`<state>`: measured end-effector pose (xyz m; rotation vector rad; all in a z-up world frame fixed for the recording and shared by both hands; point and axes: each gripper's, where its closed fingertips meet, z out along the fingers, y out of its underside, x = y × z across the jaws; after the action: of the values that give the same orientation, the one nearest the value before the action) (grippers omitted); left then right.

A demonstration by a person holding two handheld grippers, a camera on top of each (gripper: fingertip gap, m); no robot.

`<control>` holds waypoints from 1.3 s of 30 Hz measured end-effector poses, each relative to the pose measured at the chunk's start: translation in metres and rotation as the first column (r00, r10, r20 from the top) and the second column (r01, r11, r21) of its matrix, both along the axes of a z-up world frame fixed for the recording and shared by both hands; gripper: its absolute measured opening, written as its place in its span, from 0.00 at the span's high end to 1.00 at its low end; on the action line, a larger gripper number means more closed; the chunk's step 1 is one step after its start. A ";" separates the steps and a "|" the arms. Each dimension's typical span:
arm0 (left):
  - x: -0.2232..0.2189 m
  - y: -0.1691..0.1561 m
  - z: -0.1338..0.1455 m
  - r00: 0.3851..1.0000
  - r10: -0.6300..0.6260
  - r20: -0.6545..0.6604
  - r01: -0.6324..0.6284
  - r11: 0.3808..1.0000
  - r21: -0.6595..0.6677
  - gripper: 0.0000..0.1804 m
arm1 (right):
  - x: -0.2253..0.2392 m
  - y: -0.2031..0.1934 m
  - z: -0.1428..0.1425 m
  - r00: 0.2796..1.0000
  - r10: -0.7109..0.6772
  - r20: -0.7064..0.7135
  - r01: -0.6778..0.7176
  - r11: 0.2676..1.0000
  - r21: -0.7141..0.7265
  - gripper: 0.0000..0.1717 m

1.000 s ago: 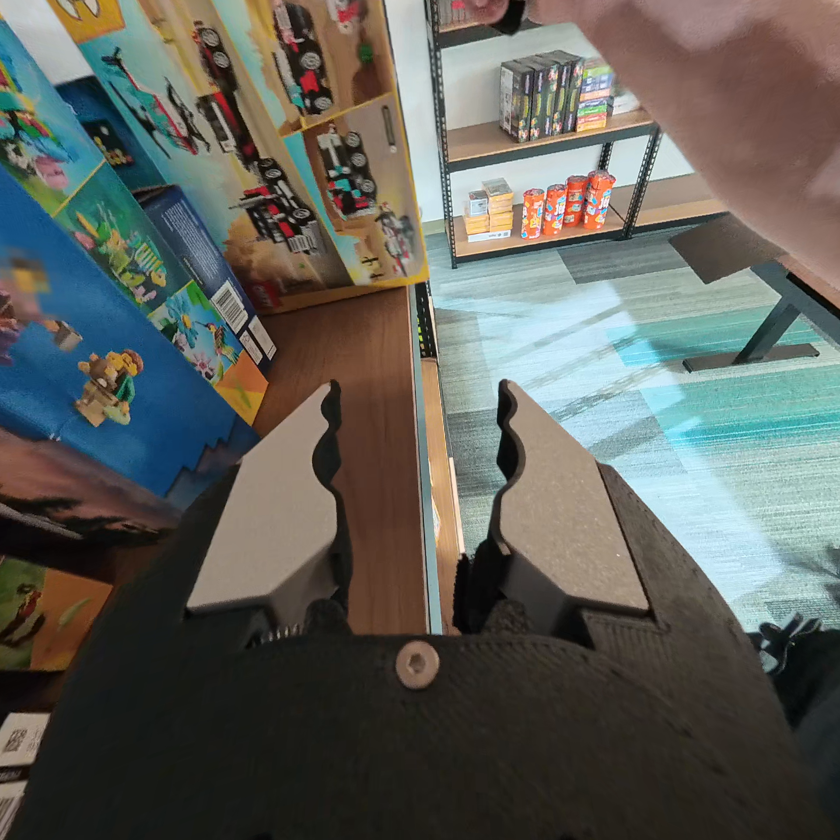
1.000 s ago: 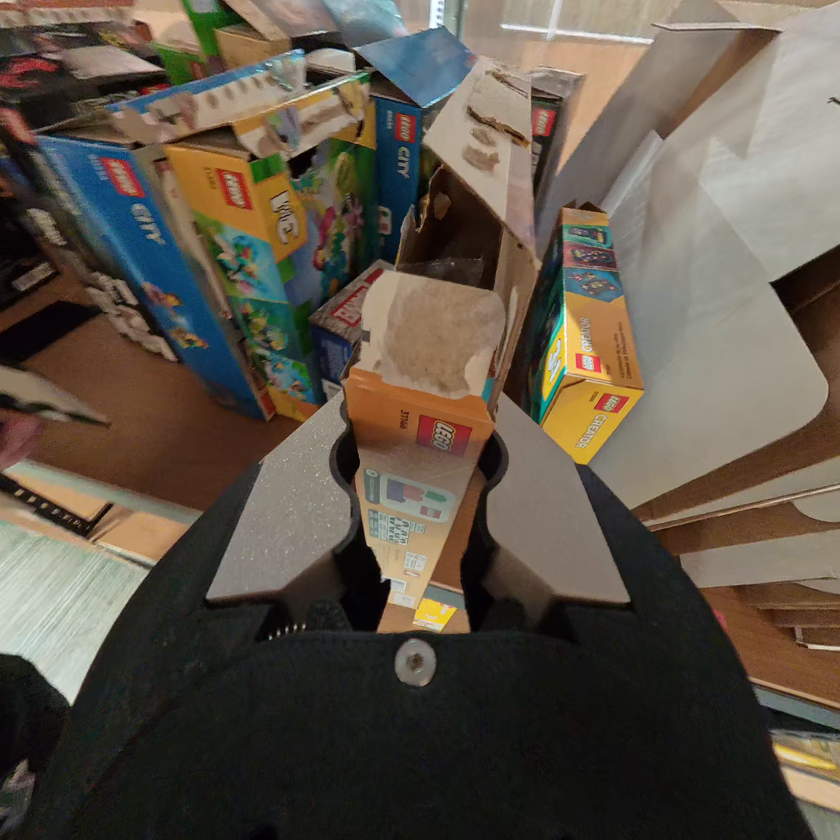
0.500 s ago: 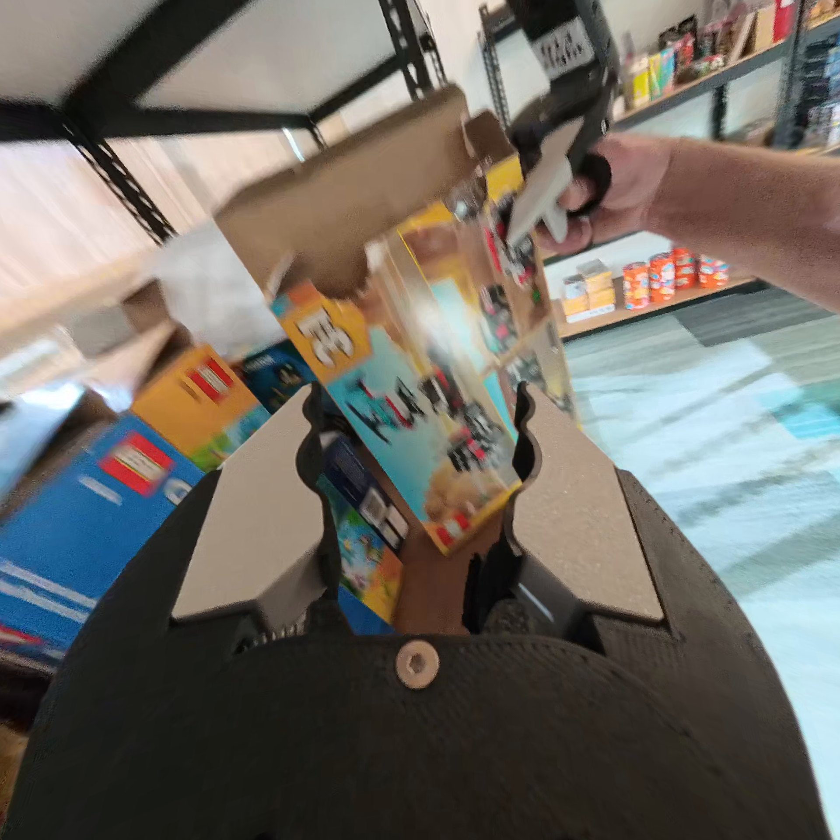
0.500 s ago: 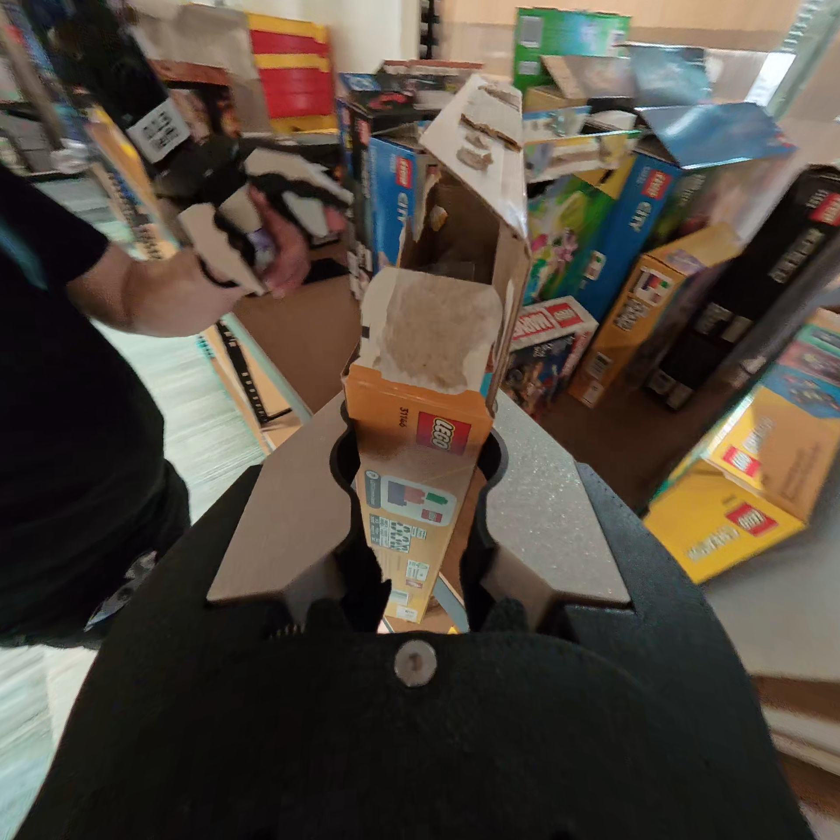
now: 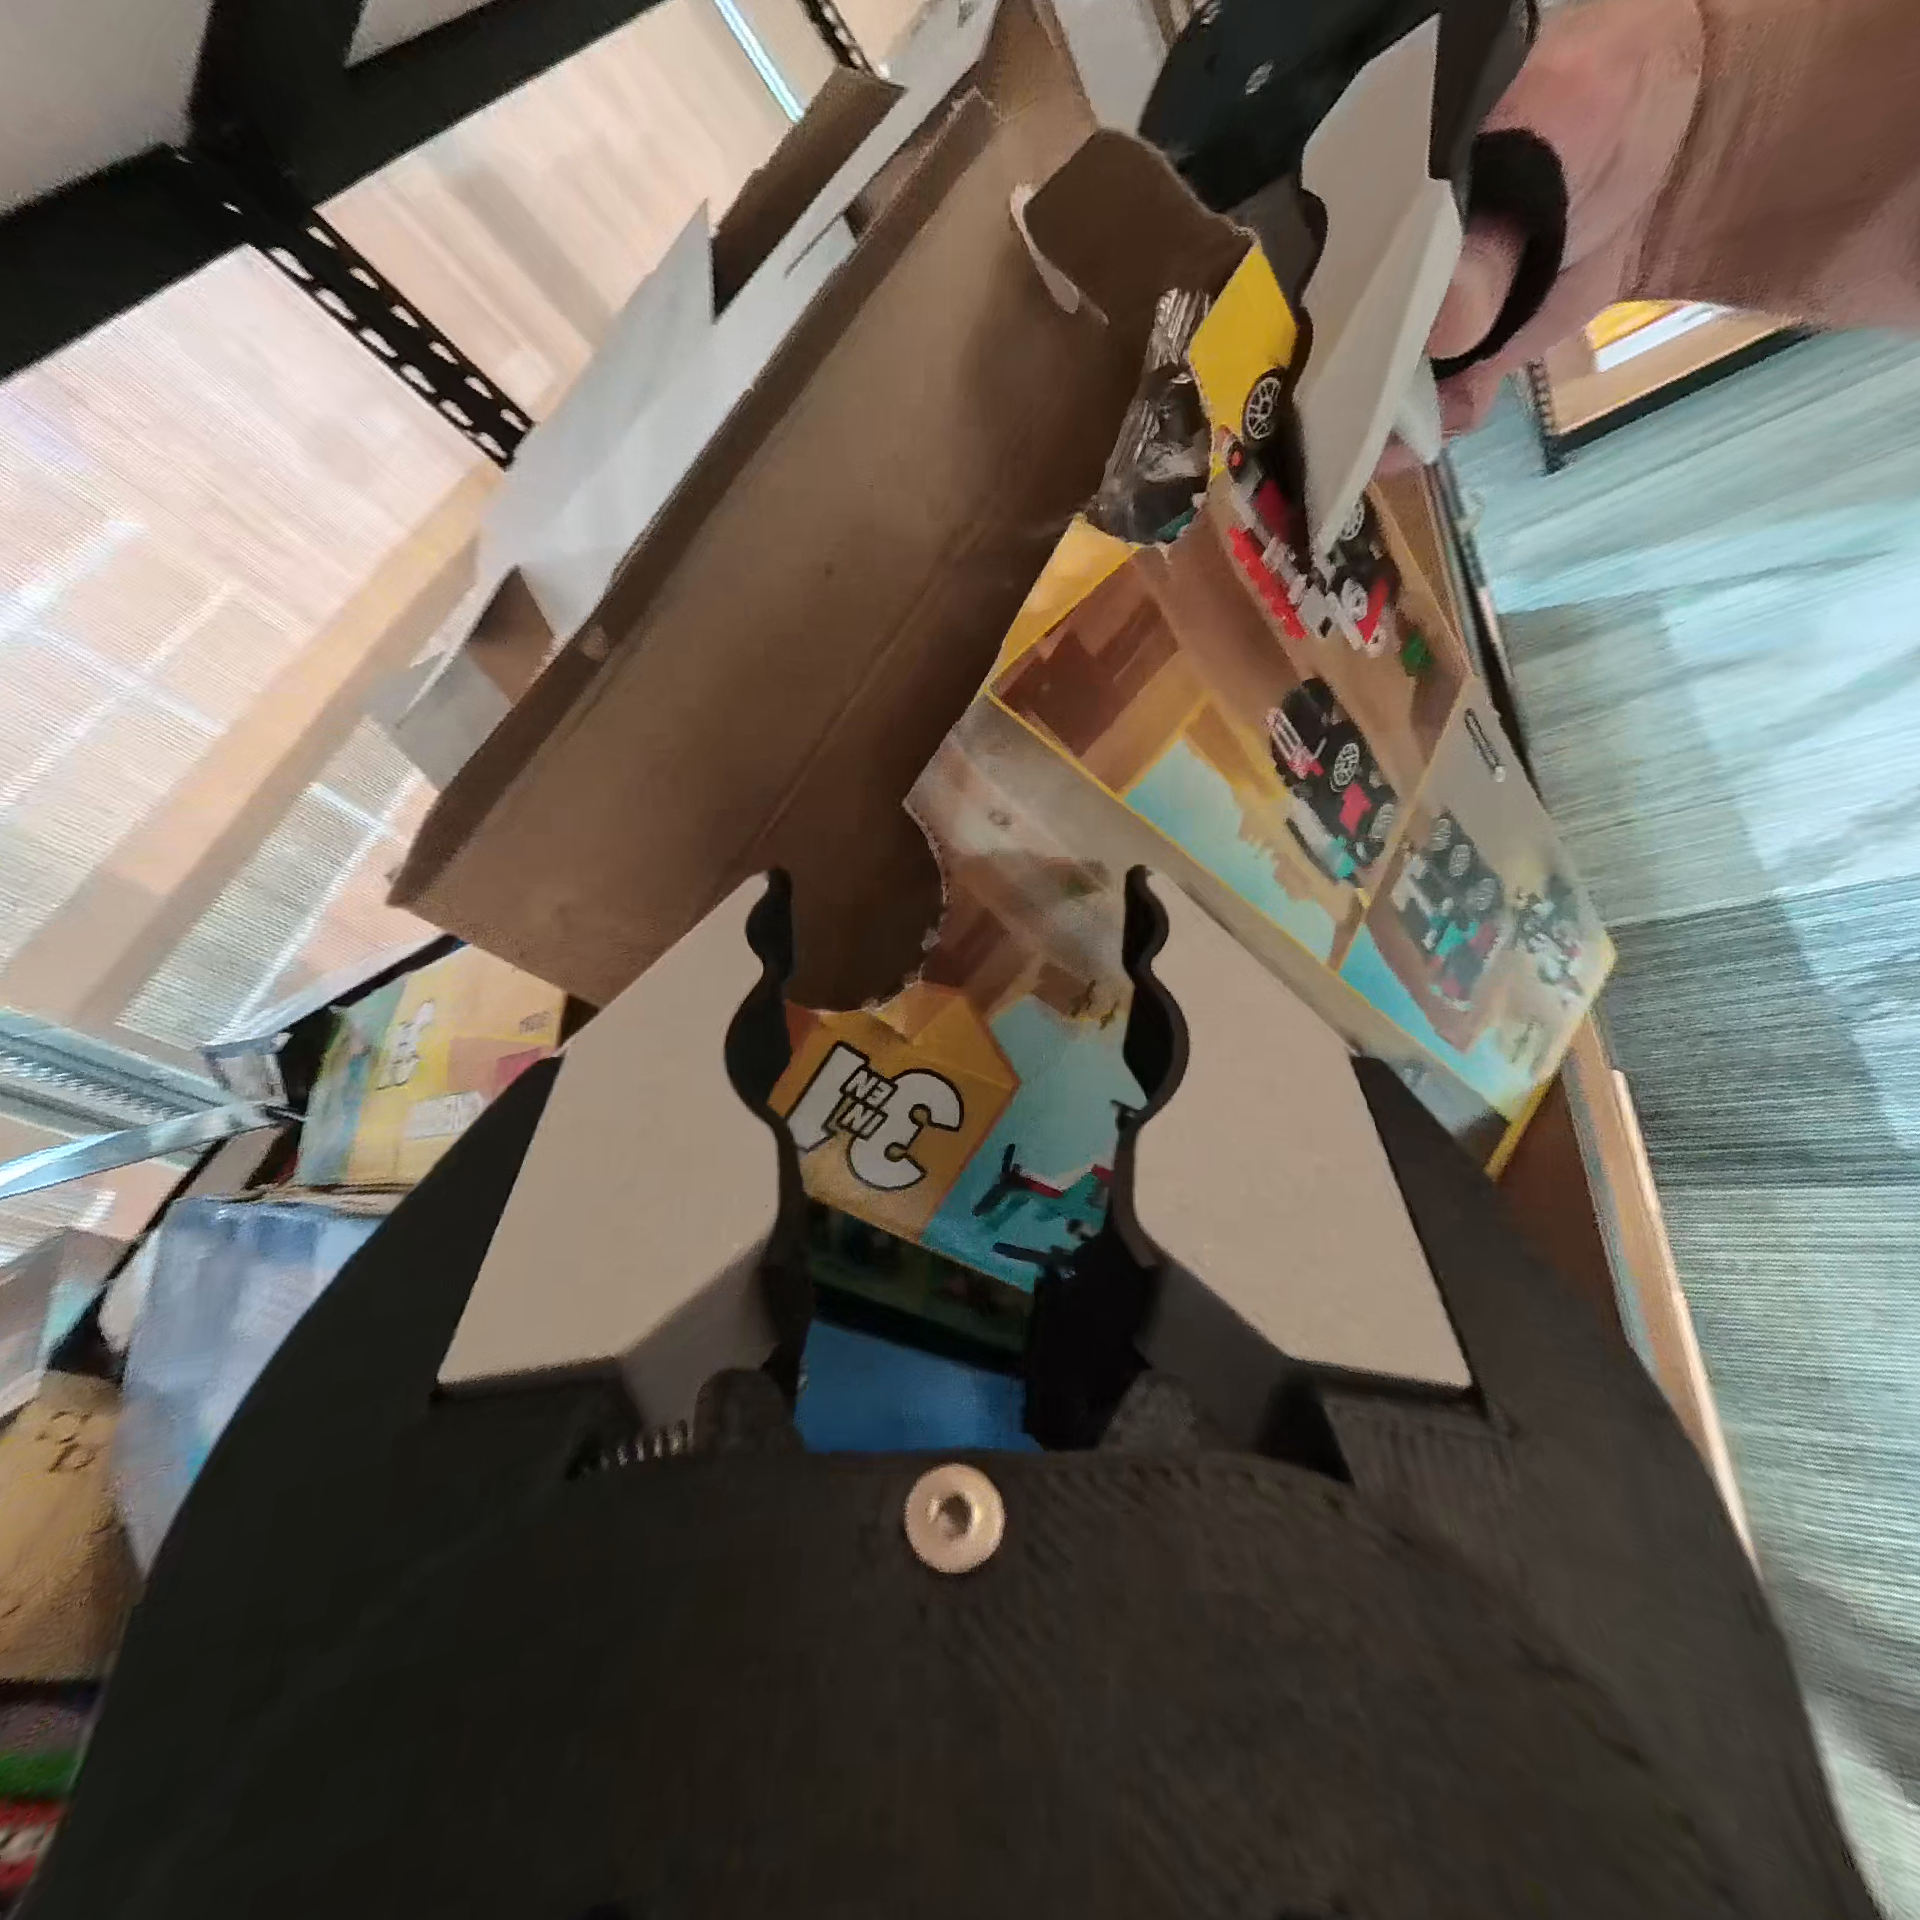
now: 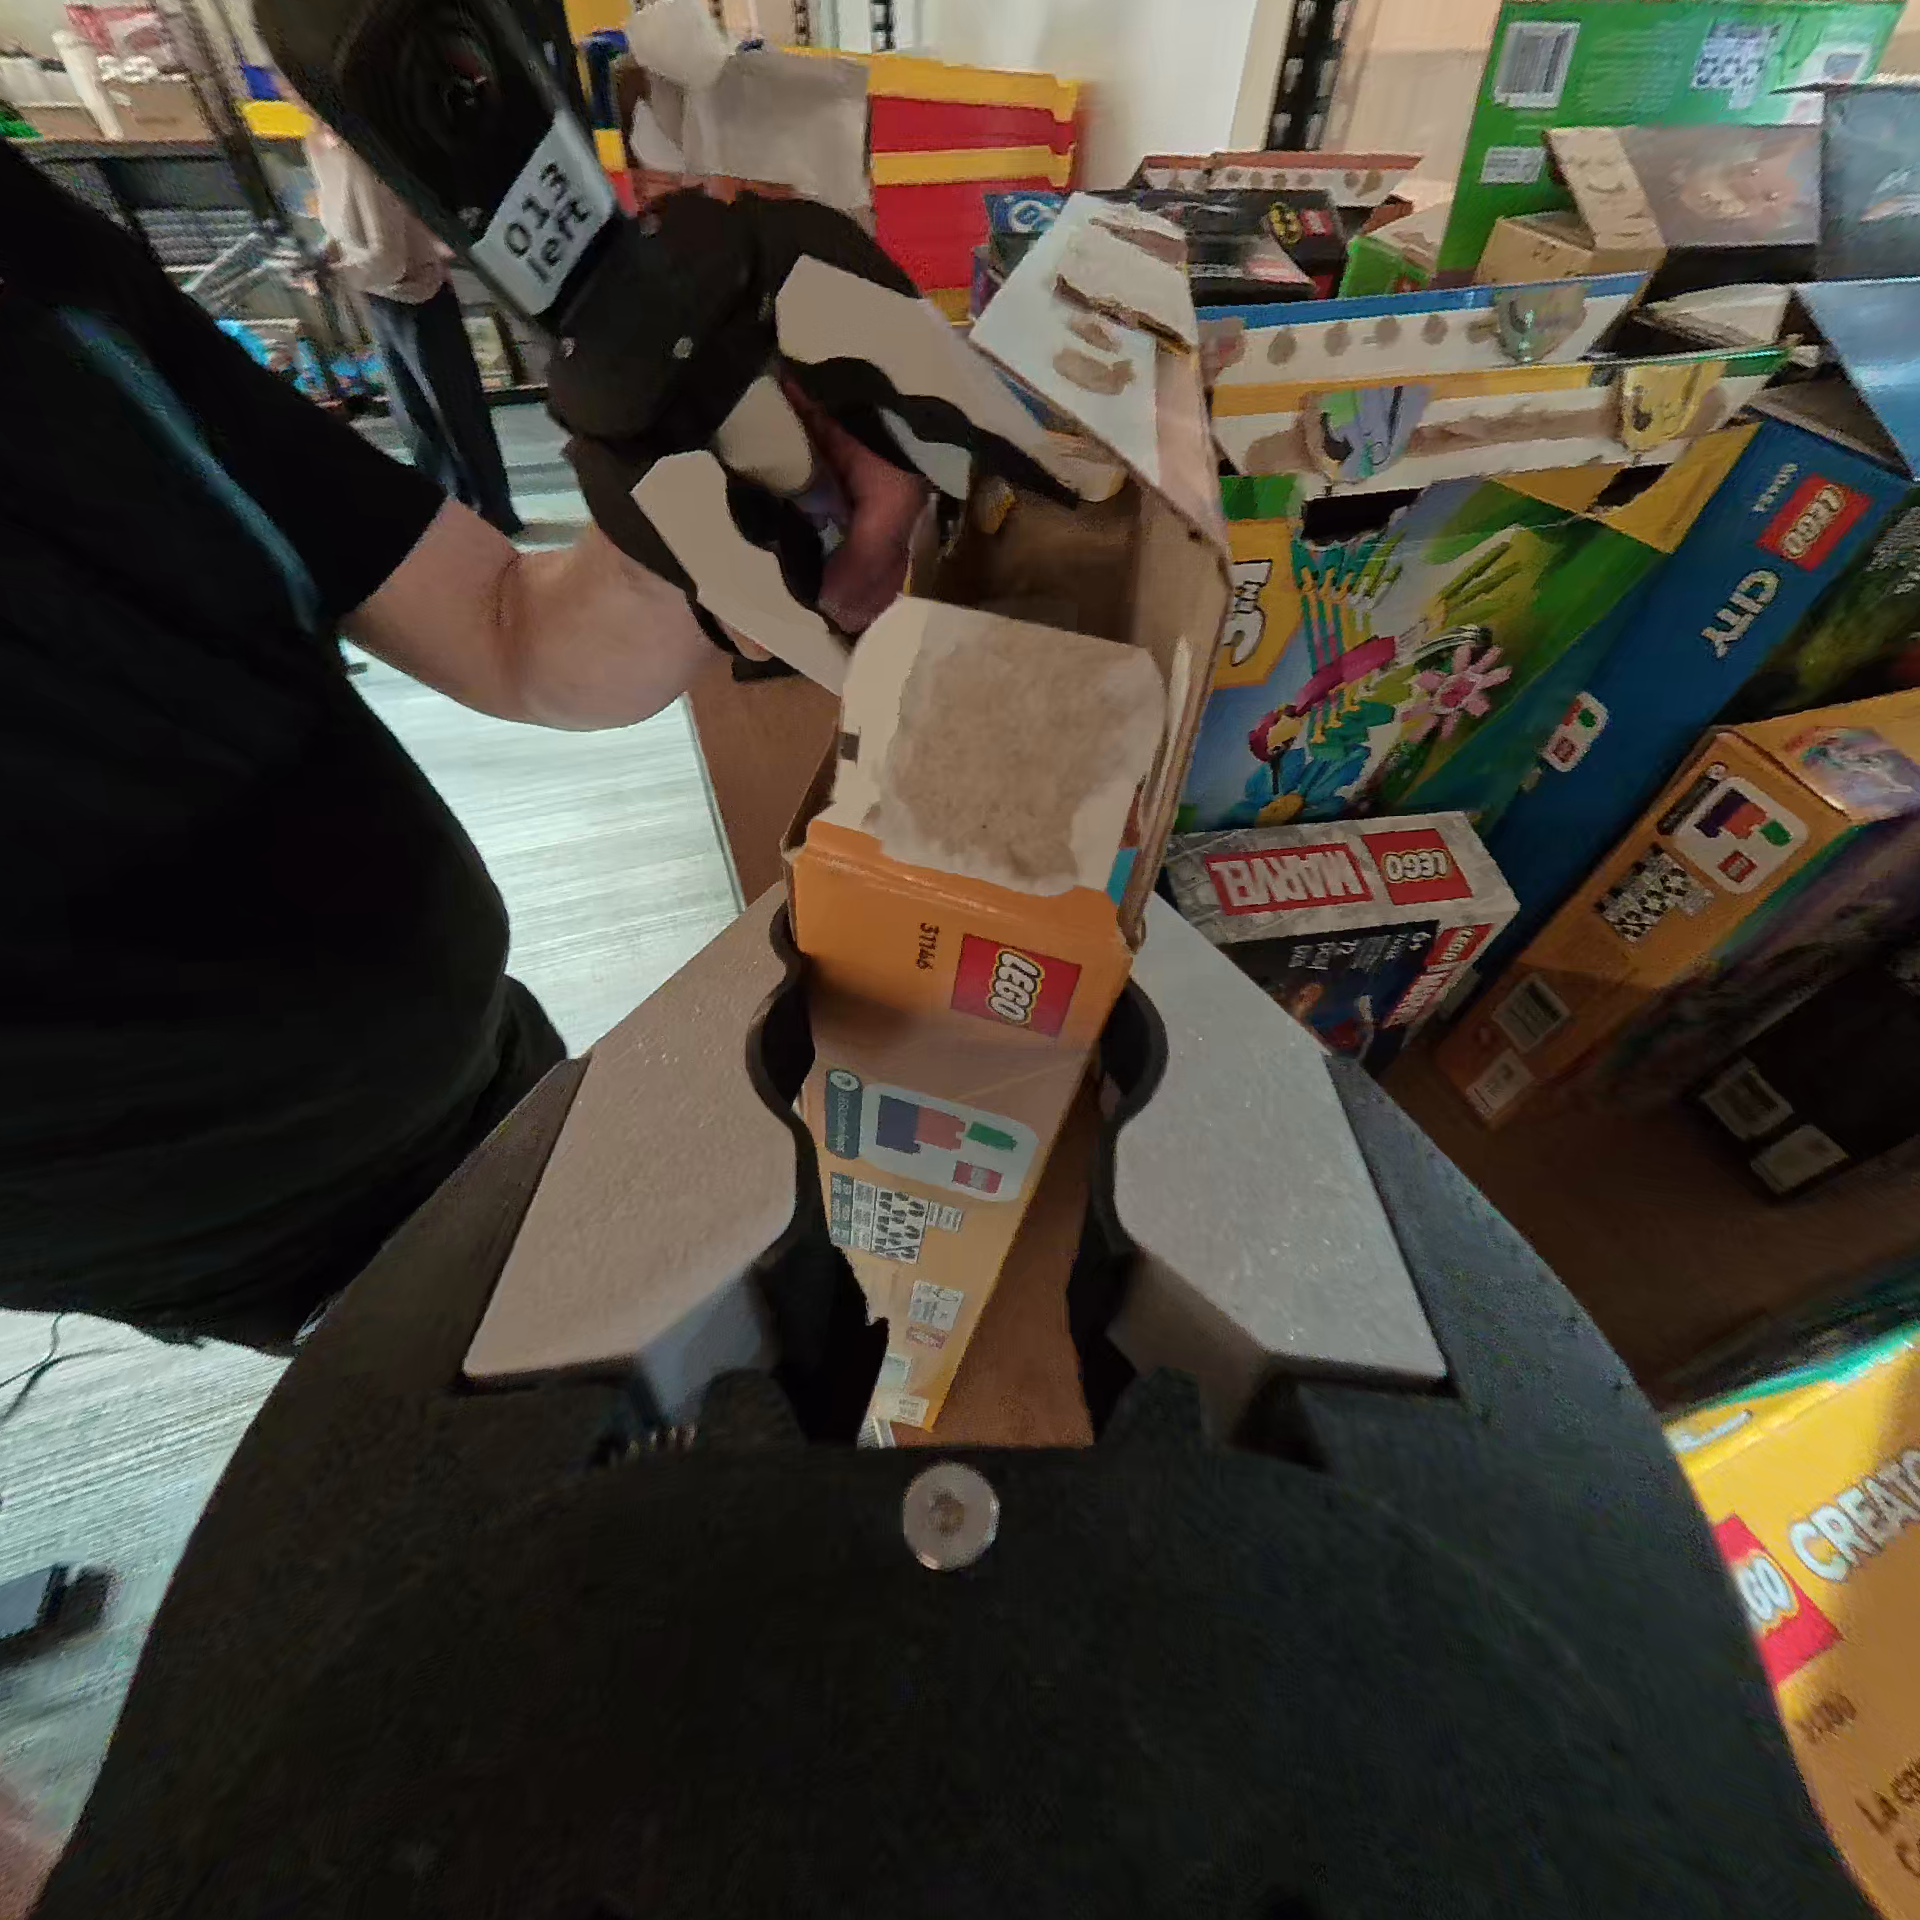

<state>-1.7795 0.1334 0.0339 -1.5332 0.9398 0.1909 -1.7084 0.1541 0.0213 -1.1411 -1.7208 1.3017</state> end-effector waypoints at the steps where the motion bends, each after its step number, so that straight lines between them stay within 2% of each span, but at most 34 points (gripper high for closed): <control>1: -0.001 0.001 0.000 1.000 0.014 -0.017 -0.013 1.000 0.022 0.66 | 0.000 0.003 0.001 1.000 -0.025 -0.008 0.025 1.000 0.009 0.68; 6: -0.008 -0.005 0.019 0.998 0.050 -0.025 -0.046 0.992 0.120 0.65 | 0.001 -0.002 0.001 0.999 -0.033 -0.039 0.034 0.999 0.043 0.68; 8: -0.011 -0.005 0.018 0.998 0.045 -0.041 -0.043 0.997 0.071 0.33 | 0.002 -0.004 0.001 0.999 -0.017 -0.035 0.018 0.999 0.048 0.68; 13: -0.016 0.001 0.015 0.994 0.075 -0.085 -0.071 0.996 0.048 0.56 | 0.002 -0.002 0.001 1.000 -0.011 -0.027 0.013 0.999 0.053 0.68; 16: -0.007 0.000 0.004 0.992 0.044 -0.122 -0.043 0.999 0.009 0.71 | 0.001 -0.001 0.000 1.000 -0.020 -0.014 0.020 0.998 0.059 0.67; 18: -0.003 0.001 -0.002 0.989 0.032 -0.142 -0.032 0.999 -0.001 0.74 | 0.001 0.003 0.001 0.998 -0.053 -0.018 0.054 0.996 0.076 0.66; 24: -0.001 0.002 -0.004 0.988 0.021 -0.152 -0.021 1.000 0.001 0.73 | 0.020 0.004 0.034 0.983 -0.068 -0.170 0.076 0.996 0.041 0.65; 28: -0.001 0.002 -0.004 0.987 0.024 -0.160 -0.023 1.000 0.004 0.73 | 0.039 0.022 0.079 0.935 -0.103 -0.339 0.058 0.988 -0.140 0.72; 30: -0.001 0.002 -0.004 0.987 0.023 -0.162 -0.023 1.000 0.003 0.73 | 0.042 0.030 0.080 0.946 -0.093 -0.311 0.028 0.978 -0.207 0.72; 34: -0.001 0.001 -0.004 0.986 0.017 -0.163 -0.018 1.000 -0.004 0.73 | 0.022 0.033 0.057 0.984 -0.072 -0.163 0.034 0.974 -0.225 0.72; 36: -0.001 0.001 -0.005 0.986 0.010 -0.165 -0.011 1.000 -0.004 0.73 | 0.007 0.028 0.040 0.996 -0.070 -0.055 0.059 0.982 -0.181 0.77; 39: -0.001 0.001 -0.008 0.983 0.008 -0.182 -0.007 1.000 0.002 0.72 | -0.003 0.020 0.036 0.999 -0.030 -0.020 0.027 0.989 -0.148 0.93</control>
<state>-1.7805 0.1341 0.0261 -1.5366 1.0773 0.3418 -1.7113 0.1738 0.0576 -1.2251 -1.6079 1.4385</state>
